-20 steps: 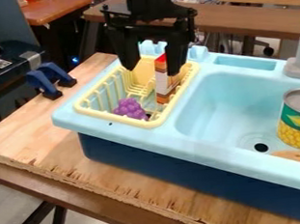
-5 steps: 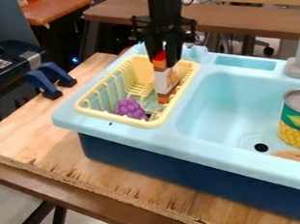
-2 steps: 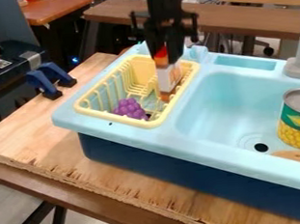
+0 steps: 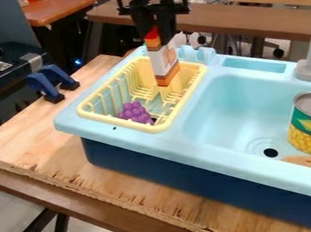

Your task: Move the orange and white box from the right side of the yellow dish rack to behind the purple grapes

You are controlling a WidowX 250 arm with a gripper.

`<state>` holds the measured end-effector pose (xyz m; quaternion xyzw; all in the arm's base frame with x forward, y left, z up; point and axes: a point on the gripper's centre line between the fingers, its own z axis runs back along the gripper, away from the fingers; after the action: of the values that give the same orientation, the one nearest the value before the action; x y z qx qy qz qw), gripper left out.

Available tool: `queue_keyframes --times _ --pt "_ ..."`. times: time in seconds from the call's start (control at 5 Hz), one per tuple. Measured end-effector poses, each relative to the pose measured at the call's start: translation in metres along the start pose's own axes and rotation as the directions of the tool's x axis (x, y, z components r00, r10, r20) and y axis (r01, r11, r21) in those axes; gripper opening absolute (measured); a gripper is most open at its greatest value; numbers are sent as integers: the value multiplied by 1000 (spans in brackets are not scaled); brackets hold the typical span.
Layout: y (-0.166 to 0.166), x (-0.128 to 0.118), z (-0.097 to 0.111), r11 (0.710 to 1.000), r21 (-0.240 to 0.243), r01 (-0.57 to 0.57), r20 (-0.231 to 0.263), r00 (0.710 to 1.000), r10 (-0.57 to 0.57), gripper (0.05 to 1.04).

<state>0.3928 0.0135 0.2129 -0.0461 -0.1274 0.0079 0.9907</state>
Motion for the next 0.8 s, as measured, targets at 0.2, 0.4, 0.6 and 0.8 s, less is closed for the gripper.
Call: queue_keyframes --times 0.2,0.4,0.6,0.8 --pt "15 -3 14 999 23 -28 -22 999 29 386" --pt "33 -3 15 996 64 -65 -59 996 69 386" --pt "42 0 4 994 81 -78 -83 993 85 386" --pt "47 1 -8 992 96 -80 -115 989 91 386"
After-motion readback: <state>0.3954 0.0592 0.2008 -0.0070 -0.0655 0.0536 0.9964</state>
